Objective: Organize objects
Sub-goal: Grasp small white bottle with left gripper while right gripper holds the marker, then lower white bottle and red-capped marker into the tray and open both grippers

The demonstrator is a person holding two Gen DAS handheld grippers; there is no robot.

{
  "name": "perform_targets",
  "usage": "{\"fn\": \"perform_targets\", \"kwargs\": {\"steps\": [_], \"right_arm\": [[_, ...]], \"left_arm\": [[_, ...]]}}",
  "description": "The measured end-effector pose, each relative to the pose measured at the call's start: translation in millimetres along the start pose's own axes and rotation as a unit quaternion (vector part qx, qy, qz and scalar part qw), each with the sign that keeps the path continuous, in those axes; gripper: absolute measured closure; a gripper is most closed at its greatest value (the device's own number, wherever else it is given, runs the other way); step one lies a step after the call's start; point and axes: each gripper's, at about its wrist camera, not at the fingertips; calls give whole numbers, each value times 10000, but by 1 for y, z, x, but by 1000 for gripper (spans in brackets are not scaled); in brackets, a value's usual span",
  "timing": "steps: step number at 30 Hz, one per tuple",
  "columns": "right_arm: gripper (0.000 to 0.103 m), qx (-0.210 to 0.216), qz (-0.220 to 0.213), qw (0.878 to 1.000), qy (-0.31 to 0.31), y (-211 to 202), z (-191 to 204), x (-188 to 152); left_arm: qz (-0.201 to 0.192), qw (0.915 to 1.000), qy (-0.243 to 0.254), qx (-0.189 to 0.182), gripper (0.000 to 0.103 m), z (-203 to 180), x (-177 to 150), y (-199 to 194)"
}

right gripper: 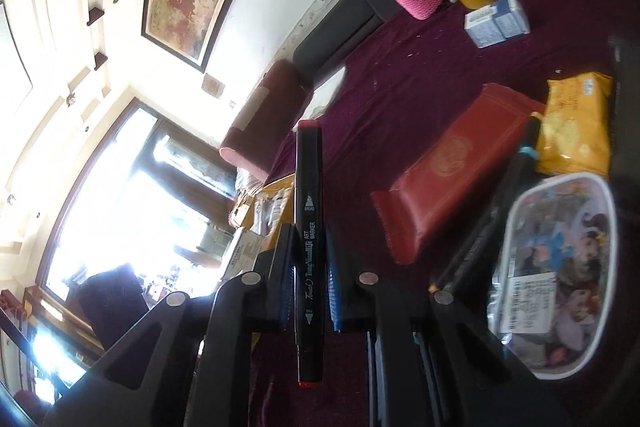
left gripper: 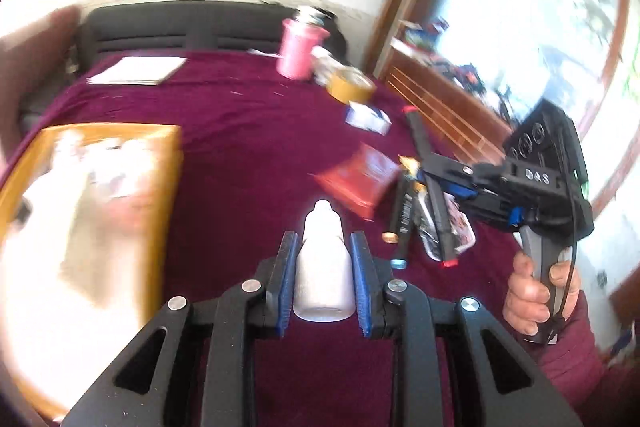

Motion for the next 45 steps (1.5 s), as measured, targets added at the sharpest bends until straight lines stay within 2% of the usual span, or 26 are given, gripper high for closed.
{"fn": "perform_targets", "kwargs": {"steps": [2, 6, 9, 12, 16, 22, 26, 29, 32, 34, 36, 38, 41, 45], "right_arm": [[90, 164, 206, 9996, -130, 16, 23, -2], [90, 501, 680, 9960, -295, 59, 63, -11], [90, 634, 1038, 9922, -279, 100, 84, -23], [90, 633, 1399, 9877, -293, 145, 104, -38], [90, 597, 1853, 9805, -275, 209, 130, -57], [90, 258, 2282, 9725, -384, 288, 156, -84], [90, -291, 2286, 9709, -648, 316, 158, -94], [90, -762, 2172, 9680, -995, 328, 167, -93], [90, -1294, 2089, 9594, -1381, 344, 184, -99], [89, -1712, 2002, 9493, -1715, 350, 190, -102], [89, -1933, 1948, 9443, -1818, 353, 191, -102], [88, -1909, 1929, 9463, -1755, 352, 190, -100], [86, -1704, 1756, 9557, -1633, 339, 196, -93], [70, -1545, 1186, 9649, -1760, 305, 216, -80]], "left_arm": [[-167, 9993, -274, 170, 81, 29, -1, -27], [-466, 9935, -579, 868, 81, 87, -5, -72], [-433, 9882, -788, 1239, 81, 129, -8, -81], [-283, 9830, -919, 1562, 81, 166, -14, -75], [0, 9783, -1181, 1704, 81, 208, -17, -53], [177, 9738, -1788, 1391, 81, 253, -24, -43], [82, 9695, -2026, 1380, 81, 267, -31, -48], [-27, 9709, -2030, 1270, 81, 268, -33, -49], [-36, 9695, -2050, 1343, 81, 271, -32, -49], [-118, 9693, -2123, 1236, 79, 273, -33, -52], [-163, 9696, -2119, 1216, 78, 273, -33, -53], [-209, 9704, -2086, 1201, 75, 272, -33, -53], [-236, 9714, -2053, 1168, 69, 270, -32, -53], [-226, 9719, -2025, 1180, 62, 264, -32, -53]]}}
Point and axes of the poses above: each gripper's, at about its wrist camera, not at the fingertips, and y roughly the way its jaws point, z to its left, x to its top, and after that the axes turned 2 degrees about y, right-handed
